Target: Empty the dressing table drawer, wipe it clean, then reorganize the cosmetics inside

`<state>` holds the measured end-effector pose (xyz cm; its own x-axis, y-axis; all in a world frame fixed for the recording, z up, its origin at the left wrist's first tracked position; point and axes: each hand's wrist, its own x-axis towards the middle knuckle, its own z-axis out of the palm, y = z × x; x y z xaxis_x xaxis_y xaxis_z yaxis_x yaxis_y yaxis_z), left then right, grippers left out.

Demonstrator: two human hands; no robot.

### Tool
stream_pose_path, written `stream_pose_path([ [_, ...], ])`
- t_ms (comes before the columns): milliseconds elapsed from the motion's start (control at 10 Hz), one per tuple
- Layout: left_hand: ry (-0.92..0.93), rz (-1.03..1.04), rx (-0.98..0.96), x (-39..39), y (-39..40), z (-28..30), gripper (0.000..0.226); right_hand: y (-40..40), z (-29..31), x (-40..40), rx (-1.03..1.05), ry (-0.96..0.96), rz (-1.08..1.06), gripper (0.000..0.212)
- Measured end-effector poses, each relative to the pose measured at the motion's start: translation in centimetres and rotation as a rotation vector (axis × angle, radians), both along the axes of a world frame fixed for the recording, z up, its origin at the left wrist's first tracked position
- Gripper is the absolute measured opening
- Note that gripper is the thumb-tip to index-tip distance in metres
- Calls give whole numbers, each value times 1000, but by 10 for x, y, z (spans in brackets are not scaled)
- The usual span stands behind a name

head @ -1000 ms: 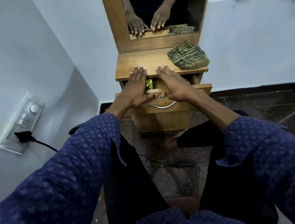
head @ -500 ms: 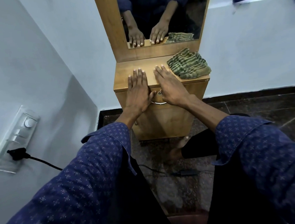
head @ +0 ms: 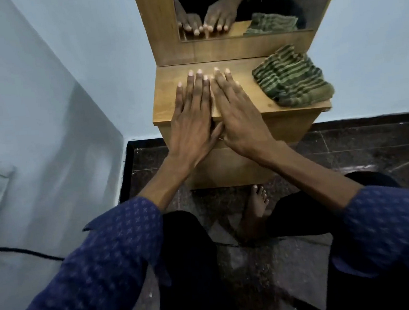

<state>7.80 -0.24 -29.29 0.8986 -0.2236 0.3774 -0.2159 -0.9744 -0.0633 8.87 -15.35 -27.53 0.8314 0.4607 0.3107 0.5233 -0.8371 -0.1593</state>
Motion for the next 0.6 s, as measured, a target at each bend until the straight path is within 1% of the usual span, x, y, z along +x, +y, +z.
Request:
stream_pose_path([
  [100,30,40,24,10,4,0,100,-1,-4,10,-20,7,33,91],
  [200,107,27,10,6,-1,5,97,3,-2,4,3,58,-15,84],
  [300,218,-13,-50,2,3,23,93,8,11,1,1,173,-66,83],
  [400,347,-31,-132,-9,15,59,89,11,47,-1,-99,382,-63,93],
  [500,448,-59,-174,-26,30,116,86,25,108,-10,-150,482,-52,90],
  [600,420,-4,-188,-36,40,185,89,44,170,-22,-133,450,-10,89],
])
